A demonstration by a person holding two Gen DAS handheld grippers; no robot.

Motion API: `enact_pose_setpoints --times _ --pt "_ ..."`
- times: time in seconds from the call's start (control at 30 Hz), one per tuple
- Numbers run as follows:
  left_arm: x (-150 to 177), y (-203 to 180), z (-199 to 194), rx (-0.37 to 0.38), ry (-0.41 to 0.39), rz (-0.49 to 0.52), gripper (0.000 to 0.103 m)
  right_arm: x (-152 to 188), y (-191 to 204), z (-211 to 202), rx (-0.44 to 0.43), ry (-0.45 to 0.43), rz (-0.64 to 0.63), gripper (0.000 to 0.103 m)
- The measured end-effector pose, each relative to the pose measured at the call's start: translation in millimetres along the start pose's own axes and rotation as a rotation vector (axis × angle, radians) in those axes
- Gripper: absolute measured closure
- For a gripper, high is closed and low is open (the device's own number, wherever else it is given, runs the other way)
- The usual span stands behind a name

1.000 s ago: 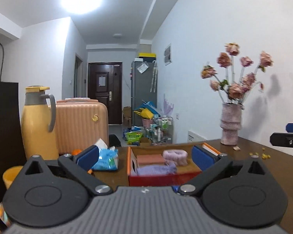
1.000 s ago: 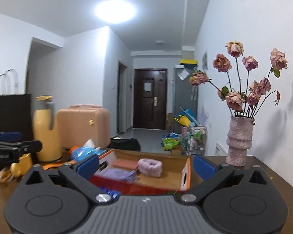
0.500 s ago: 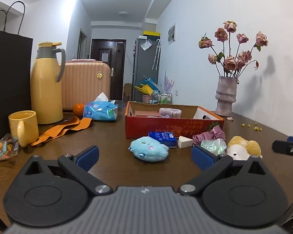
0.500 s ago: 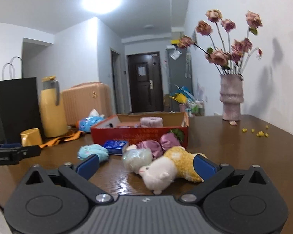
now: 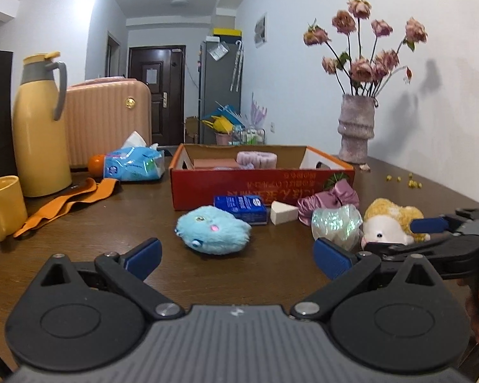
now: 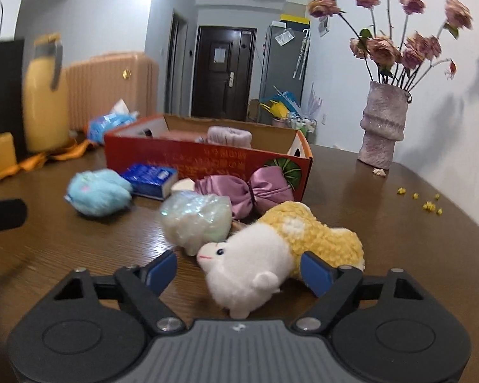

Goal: Organize soft objects
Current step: 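Lower the right gripper onto the white-and-yellow plush sheep and close on it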

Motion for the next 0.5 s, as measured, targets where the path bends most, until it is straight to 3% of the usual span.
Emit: enact_pose_setpoints --times 0.03,0.07,0.1,0.33,0.5 --pt "0 0 1 0.003 0.004 0.002 0.000 1 1 4 0.005 0.008 -0.003 0.026" --pt "1 0 2 0.006 0.005 0.002 0.000 2 1 7 0.001 0.016 0.001 0.039" --pt "2 0 3 0.009 0.007 0.000 0.000 4 0 8 -0.003 0.027 0.006 0.046" --pt "3 2 7 0.020 0.017 -0.009 0.000 13 4 -23 -0.094 0.042 -0.015 0.049" --pt "3 1 3 0.025 0.018 -0.022 0.000 30 37 -73 -0.357 -0.008 -0.094 0.048"
Point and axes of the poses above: each gripper's, at about its wrist camera, not at the fingertips, and z roughly the way its jaws point, y to its left, x to its underside, the point moved 2 cm from there along z, roughly the way its jaws point, and after that the axes turned 1 degree about -y, right-handed, at the moved point
